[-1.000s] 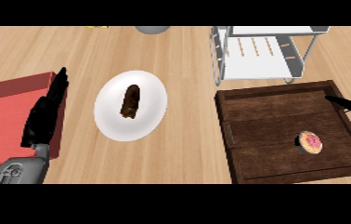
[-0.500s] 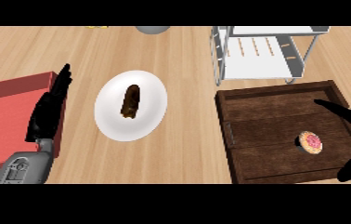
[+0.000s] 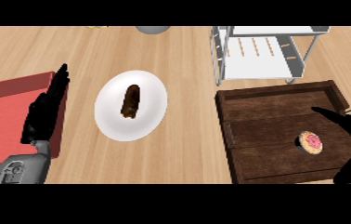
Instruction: Pick the cupcake from the tray and place it in the tiered basket
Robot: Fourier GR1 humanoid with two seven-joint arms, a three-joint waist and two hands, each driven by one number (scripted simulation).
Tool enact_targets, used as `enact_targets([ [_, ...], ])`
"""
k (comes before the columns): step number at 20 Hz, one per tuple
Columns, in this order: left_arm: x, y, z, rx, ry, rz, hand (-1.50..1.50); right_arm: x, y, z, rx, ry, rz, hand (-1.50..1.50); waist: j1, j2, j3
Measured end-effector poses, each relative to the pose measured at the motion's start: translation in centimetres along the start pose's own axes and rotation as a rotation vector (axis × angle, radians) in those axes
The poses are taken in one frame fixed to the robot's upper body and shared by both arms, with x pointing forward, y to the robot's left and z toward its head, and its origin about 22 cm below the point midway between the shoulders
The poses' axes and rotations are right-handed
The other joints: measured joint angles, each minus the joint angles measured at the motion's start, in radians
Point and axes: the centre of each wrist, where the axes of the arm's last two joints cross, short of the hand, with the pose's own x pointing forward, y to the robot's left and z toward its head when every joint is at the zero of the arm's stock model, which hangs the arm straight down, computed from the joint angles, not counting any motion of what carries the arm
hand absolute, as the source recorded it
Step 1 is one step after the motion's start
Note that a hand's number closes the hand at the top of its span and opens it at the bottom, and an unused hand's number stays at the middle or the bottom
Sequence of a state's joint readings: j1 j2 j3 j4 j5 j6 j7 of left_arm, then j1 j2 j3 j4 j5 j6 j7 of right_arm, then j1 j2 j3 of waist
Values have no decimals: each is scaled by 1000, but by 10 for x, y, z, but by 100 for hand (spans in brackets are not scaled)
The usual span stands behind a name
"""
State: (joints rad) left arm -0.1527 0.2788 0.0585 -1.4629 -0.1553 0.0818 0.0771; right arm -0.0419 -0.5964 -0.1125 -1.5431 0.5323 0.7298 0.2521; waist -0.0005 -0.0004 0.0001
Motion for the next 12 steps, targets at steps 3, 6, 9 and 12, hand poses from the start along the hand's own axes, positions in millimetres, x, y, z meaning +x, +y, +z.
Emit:
enact_targets([
  [3,0,3,4,-1,-6,-6,0,7,5,-9,12,-1,2,-150,1,0,0],
  [6,2,5,8,2,-6,-7,0,7,11,-20,29,1,-1,-150,3,0,0],
  [9,-2,6,2,5,-4,-7,0,14,13,-24,46,-5,3,-150,1,0,0],
  [12,-2,4,3,6,-6,-4,0,6,21,-30,64,-1,0,-150,1,0,0],
])
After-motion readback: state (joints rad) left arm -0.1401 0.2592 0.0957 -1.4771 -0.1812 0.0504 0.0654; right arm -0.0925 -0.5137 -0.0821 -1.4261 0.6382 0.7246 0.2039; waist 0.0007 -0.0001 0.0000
